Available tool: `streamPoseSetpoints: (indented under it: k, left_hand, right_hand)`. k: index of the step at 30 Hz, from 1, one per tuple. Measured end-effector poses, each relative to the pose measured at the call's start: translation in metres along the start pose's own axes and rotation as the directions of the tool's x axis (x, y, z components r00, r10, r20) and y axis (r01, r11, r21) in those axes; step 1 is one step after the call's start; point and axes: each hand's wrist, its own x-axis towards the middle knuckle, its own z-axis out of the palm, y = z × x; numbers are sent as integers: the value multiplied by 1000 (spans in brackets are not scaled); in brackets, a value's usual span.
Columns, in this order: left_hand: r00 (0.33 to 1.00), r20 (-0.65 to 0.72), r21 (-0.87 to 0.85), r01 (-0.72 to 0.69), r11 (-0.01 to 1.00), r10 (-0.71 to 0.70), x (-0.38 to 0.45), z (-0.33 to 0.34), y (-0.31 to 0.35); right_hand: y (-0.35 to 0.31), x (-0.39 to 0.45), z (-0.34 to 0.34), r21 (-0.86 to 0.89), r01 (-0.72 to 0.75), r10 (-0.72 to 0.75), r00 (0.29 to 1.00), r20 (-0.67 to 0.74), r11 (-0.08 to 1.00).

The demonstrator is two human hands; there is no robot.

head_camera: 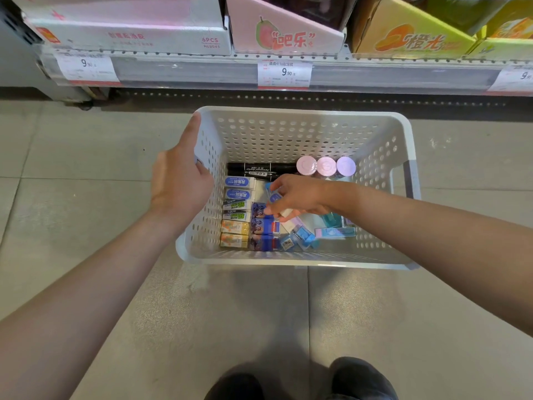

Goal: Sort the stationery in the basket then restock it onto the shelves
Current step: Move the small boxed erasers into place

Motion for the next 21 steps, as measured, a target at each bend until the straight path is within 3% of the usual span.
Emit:
streamPoseSetpoints:
  k: [5, 10, 17, 21]
  left_hand:
    - [1000, 7, -23, -8, 1000, 8, -1, 0, -1]
    - [1000, 3, -21, -24, 1000, 24, 0, 0, -1]
    - [1000, 1, -22, -26, 999, 26, -1, 1, -1]
    - [1000, 3, -30, -11, 1000, 11, -1, 1, -2]
  right_hand:
    - [-12, 9, 10, -204, 36, -68, 986, -153, 978]
    - [-18, 19, 18, -146, -19, -7, 984, -180, 989]
    - [-14, 28, 17, -183, 19, -68, 962, -265, 983]
    - [-11, 38, 21, -64, 32, -52, 942, -332, 997]
